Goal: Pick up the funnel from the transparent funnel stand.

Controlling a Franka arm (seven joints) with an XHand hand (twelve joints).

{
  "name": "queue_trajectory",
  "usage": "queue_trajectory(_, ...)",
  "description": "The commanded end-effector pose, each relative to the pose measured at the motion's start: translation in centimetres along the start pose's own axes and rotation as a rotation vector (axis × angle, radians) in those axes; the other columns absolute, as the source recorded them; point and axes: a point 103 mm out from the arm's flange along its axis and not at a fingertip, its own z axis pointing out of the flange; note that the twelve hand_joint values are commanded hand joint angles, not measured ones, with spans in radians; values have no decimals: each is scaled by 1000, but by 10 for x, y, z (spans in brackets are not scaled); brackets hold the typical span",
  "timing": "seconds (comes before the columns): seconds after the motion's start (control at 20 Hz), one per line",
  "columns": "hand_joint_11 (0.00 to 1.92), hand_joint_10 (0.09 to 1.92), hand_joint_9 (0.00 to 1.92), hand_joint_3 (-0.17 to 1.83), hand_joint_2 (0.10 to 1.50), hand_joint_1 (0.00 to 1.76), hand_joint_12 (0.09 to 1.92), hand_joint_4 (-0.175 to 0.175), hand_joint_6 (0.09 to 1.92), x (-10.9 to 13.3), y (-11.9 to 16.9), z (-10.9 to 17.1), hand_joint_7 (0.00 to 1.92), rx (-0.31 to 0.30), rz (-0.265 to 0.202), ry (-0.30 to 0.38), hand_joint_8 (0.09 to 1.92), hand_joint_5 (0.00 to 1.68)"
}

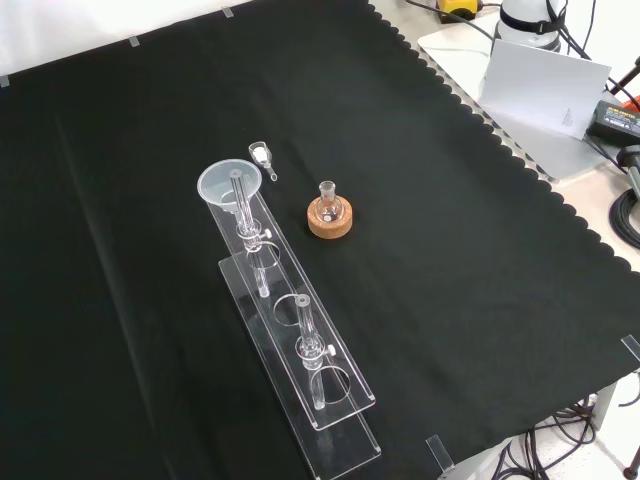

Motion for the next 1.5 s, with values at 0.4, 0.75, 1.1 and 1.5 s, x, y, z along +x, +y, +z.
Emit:
queue_trajectory(0.4, 0, 87, 0, 13, 617, 258, 87, 45, 87, 61, 65, 30, 0, 0, -103, 108, 87, 0)
queue_trajectory(0.75, 0, 87, 0, 8, 611, 287, 87, 27, 87, 95, 90, 54, 0, -21, -95, 93, 87, 0)
queue_trajectory(1.1, 0, 87, 0, 8, 613, 316, 87, 7, 87, 122, 115, 74, 0, 3, -109, 89, 87, 0)
queue_trajectory(1.5, 0, 87, 0, 8, 614, 343, 87, -4, 87, 137, 159, 100, 0, 7, -91, 77, 87, 0)
